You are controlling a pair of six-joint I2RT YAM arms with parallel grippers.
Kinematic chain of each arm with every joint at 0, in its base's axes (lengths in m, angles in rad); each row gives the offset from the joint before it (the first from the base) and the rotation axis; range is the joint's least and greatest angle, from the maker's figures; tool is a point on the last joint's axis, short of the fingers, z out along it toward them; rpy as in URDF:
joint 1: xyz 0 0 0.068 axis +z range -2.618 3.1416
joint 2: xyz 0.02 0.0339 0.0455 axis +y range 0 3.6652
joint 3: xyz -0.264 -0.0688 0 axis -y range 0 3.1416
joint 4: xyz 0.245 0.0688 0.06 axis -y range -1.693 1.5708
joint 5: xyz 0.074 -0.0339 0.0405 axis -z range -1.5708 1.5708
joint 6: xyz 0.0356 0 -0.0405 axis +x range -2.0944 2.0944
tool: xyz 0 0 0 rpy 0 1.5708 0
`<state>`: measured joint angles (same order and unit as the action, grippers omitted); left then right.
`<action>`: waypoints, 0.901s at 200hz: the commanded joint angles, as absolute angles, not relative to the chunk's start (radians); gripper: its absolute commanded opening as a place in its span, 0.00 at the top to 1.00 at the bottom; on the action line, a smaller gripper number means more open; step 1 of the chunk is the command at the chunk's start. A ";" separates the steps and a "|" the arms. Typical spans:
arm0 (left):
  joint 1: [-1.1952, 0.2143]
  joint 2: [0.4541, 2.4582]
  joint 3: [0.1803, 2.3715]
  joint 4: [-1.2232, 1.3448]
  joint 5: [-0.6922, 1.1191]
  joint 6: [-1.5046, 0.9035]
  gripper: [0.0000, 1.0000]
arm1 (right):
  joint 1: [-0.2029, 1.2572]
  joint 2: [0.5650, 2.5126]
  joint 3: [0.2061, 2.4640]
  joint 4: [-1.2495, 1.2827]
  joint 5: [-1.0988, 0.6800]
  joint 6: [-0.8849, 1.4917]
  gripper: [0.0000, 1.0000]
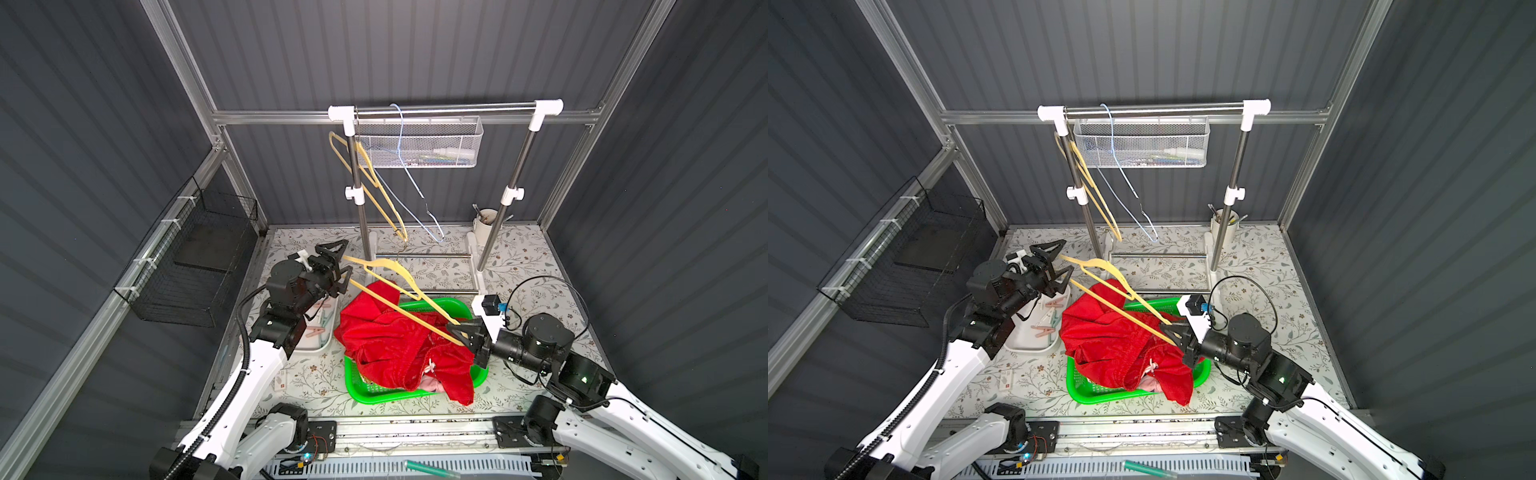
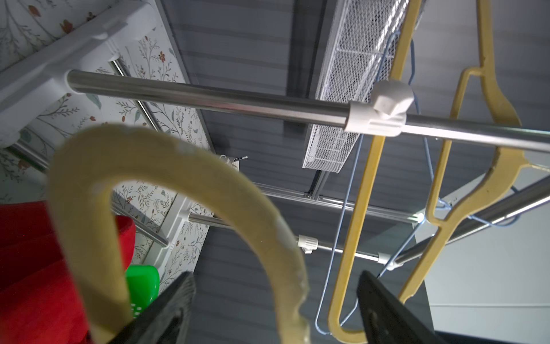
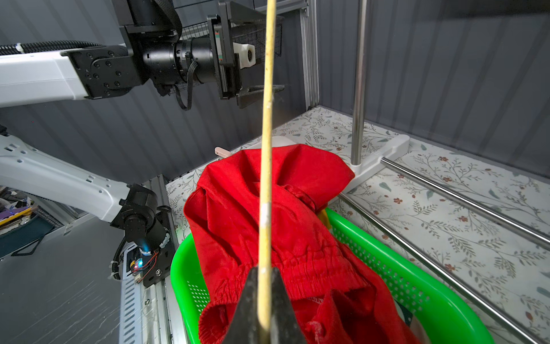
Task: Remove the clothespins securing shorts to the hanger
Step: Adjust the hanger, then place the hanger on the clothesline.
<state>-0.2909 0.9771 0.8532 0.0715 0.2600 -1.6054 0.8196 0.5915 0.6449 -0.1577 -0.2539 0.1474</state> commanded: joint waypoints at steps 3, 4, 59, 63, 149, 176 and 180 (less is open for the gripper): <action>-0.283 0.948 0.928 -0.027 0.234 -1.482 0.01 | 0.818 0.562 0.681 -0.215 -0.230 0.158 1.00; -0.283 0.949 0.929 -0.030 0.233 -1.476 0.00 | 0.818 0.561 0.681 -0.218 -0.229 0.157 1.00; -0.284 0.931 0.969 -0.119 0.191 -1.358 0.00 | 0.817 0.483 0.672 -0.324 -0.150 0.169 1.00; -0.284 0.930 0.967 -0.120 0.191 -1.355 0.00 | 0.817 0.478 0.671 -0.327 -0.148 0.170 1.00; -0.284 0.940 0.940 -0.107 0.199 -1.349 0.00 | 0.818 0.366 0.689 -0.453 0.050 0.194 1.00; -0.284 0.941 0.934 -0.103 0.201 -1.350 0.00 | 0.818 0.329 0.691 -0.467 0.097 0.201 1.00; -0.284 0.940 0.933 -0.103 0.201 -1.351 0.00 | 0.818 0.324 0.693 -0.469 0.103 0.201 1.00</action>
